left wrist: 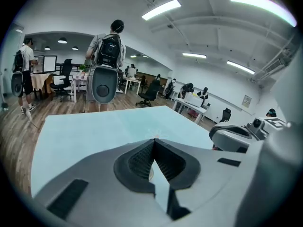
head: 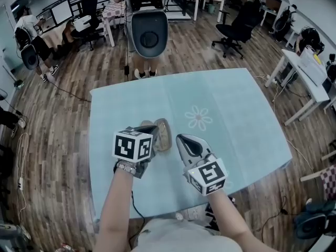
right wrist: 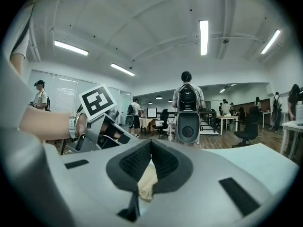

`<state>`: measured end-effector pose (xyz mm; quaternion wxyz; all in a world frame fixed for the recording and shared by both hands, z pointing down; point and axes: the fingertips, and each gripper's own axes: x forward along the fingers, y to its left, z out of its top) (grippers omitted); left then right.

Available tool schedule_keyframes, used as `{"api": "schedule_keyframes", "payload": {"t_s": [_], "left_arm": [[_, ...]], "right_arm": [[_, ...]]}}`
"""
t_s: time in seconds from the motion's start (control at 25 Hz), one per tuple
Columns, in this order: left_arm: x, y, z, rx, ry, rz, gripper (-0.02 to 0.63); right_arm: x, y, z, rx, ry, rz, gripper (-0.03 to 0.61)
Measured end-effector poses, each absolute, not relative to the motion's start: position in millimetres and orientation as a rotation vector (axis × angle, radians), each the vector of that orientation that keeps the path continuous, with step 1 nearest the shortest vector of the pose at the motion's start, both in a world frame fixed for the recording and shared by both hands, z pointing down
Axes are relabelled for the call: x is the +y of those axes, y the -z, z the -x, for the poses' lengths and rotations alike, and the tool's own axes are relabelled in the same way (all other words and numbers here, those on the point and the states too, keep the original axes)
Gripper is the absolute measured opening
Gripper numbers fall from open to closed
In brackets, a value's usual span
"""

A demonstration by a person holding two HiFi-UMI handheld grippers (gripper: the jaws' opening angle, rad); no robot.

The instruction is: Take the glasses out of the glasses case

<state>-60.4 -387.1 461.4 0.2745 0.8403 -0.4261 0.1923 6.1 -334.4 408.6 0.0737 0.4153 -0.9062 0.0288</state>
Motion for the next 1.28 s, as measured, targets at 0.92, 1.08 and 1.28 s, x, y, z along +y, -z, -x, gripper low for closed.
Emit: {"api": "schedule_keyframes", "payload": {"t_s": [0.92,1.08,1.28], "left_arm": [[-433.3,-572.2,68.6,-1.015,-0.242,-1.95,0.117],[-436.9,-587.8,67.0,-1.041,-0.254,-1.899,0.133],[-442.8,-603.4,68.1,-1.068,-0.292,-1.783,0.161]], "right_arm": [[-385.3,-481.8,0.2,-2.614,-0.311,-1.229,0.006],[-390.6,-489.8,-1.9,-2.605,-0.338,-1.231,0.006],[-397.3,-501.1,-4.3,-2.584,-0.369,-1.234,0.006]]}}
